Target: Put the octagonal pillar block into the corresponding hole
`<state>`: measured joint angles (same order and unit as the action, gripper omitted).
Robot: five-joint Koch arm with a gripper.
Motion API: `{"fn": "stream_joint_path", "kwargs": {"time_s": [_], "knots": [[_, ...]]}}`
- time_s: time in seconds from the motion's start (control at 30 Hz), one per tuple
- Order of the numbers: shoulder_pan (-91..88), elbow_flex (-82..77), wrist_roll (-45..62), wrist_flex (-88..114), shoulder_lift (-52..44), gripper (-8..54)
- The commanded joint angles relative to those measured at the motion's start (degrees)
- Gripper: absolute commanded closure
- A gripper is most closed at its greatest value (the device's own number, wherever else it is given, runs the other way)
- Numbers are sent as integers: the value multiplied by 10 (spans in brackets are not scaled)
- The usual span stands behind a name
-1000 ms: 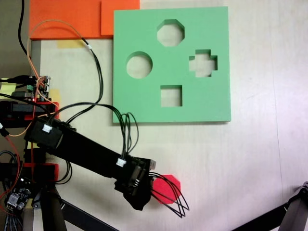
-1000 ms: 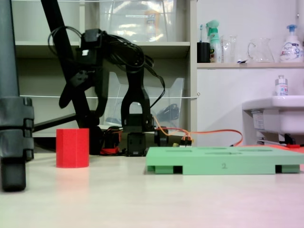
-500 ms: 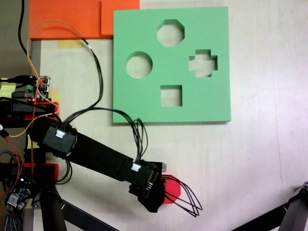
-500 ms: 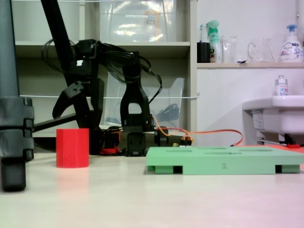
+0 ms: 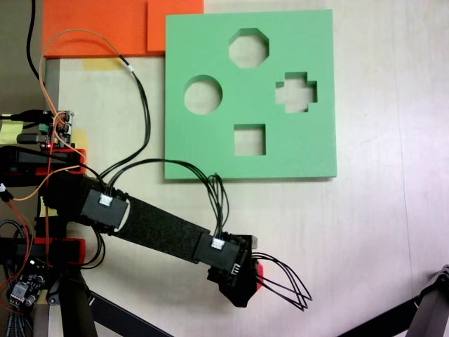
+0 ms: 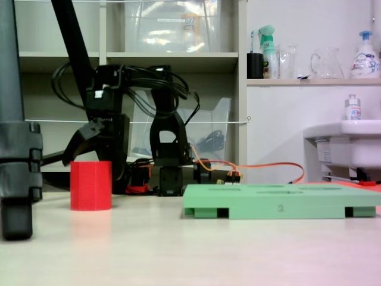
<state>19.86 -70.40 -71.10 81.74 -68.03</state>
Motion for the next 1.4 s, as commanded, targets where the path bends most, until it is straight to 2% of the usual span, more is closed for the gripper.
{"fn": "stream_joint_path", "kwargs": {"time_s": [0.0, 0.23, 0.3, 0.37, 0.6, 0.9, 1.13, 1.37], "knots": [[9, 24, -9, -16, -4, -65], [2, 18, -63, 1, 24, -63], [2, 18, -88, 27, 33, 61], [11, 18, -89, 51, 41, 140], [15, 18, -127, 113, 54, 244], [-11, 45, -130, 173, 50, 250], [-47, 59, -131, 188, -41, 250], [-176, 81, -238, 195, -111, 250]]}}
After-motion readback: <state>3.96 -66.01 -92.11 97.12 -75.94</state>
